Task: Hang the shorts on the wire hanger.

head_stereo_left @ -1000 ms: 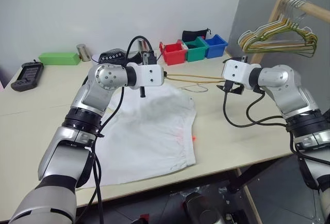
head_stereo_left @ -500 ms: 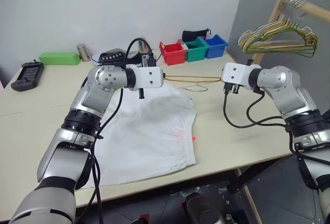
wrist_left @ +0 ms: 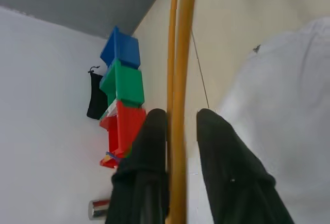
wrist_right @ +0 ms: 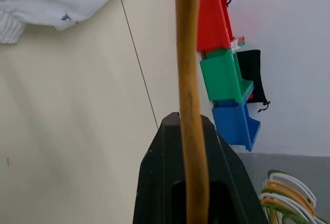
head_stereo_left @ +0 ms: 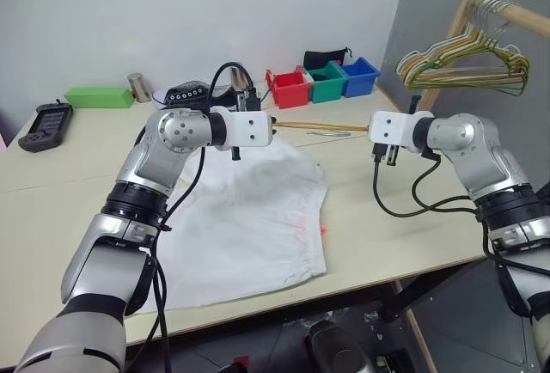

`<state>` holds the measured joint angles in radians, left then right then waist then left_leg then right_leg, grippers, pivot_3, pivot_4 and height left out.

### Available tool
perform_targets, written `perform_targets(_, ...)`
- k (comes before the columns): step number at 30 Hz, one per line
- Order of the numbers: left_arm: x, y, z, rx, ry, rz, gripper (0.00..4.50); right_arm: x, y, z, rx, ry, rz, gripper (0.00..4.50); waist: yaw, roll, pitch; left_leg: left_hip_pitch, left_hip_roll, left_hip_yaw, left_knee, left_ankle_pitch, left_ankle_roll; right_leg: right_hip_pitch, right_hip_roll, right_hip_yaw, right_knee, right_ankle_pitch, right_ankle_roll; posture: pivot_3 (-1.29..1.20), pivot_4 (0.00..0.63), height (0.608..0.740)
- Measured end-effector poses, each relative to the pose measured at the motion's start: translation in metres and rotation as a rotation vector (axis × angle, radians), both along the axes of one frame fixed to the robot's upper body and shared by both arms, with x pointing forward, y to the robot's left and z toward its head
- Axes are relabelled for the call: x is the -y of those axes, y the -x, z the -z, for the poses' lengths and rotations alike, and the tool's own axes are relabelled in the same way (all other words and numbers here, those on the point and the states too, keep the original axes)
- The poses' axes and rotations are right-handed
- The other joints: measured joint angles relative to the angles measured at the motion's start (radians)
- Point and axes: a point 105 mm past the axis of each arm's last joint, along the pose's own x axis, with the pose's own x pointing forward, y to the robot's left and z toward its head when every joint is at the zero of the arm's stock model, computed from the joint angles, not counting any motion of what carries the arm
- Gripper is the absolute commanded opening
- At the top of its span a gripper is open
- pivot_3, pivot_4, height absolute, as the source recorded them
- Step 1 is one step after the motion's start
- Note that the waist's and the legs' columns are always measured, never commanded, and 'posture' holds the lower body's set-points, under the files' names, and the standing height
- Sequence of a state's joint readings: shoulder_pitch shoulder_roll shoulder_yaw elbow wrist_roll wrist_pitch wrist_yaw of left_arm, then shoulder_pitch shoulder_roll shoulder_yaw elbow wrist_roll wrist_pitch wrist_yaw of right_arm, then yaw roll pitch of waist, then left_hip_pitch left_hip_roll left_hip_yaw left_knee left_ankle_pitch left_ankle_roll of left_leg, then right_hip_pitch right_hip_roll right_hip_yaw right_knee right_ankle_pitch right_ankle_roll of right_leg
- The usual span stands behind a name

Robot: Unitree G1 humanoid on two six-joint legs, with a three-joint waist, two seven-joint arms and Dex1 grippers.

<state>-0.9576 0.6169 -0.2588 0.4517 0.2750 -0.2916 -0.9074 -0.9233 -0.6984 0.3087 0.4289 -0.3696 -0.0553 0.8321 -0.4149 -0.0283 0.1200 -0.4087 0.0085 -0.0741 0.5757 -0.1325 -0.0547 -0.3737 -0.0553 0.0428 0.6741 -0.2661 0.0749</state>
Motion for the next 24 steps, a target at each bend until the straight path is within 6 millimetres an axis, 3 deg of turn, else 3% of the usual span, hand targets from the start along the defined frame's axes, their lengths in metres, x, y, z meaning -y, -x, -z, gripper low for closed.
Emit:
perform_targets(6,-0.005,0.000,-0.011,0.025,0.099,0.013,3.24,0.008,-0.001,0.011,-0.039,-0.009,0.030,0.00,0.001,0.000,0.000,0.000,0.000,0.000,0.000,0.000,0.000,0.000,0.000,0.000,0.000,0.000,0.000,-0.29,0.039,0.740)
perform_targets(11,-0.007,0.007,-0.037,0.051,0.264,0.023,4.29,0.034,0.006,0.047,-0.223,-0.073,0.126,0.00,0.002,0.000,0.000,0.000,0.000,0.000,0.000,0.000,0.000,0.001,0.000,0.000,0.000,0.000,0.000,-0.29,0.039,0.740)
perform_targets(13,-0.010,0.013,-0.042,0.041,0.336,0.021,4.43,0.045,0.012,0.059,-0.305,-0.110,0.167,0.00,0.002,0.000,0.000,0.000,0.000,0.000,0.000,0.000,0.000,0.001,0.000,0.000,0.000,0.000,0.000,-0.29,0.049,0.740)
perform_targets(15,-0.014,0.020,-0.035,-0.010,0.399,0.012,4.43,0.053,0.021,0.065,-0.378,-0.146,0.193,0.00,0.000,0.000,0.000,0.001,0.000,0.000,0.000,0.000,0.000,0.001,0.000,0.000,0.001,0.000,0.000,-0.29,0.052,0.740)
perform_targets(21,-0.014,0.047,0.015,-0.300,0.518,-0.053,4.43,0.056,0.041,0.073,-0.589,-0.323,0.255,0.00,0.002,0.000,0.000,0.003,0.001,0.000,0.000,0.000,0.000,0.002,0.001,0.000,0.003,-0.002,-0.001,-0.28,0.065,0.740)
perform_targets(24,-0.012,0.066,0.032,-0.442,0.563,-0.071,4.43,0.062,0.063,0.082,-0.788,-0.410,0.311,0.00,0.009,0.000,0.000,0.004,0.001,0.000,0.001,0.000,0.000,0.003,0.000,0.000,0.004,-0.006,-0.002,-0.29,0.069,0.740)
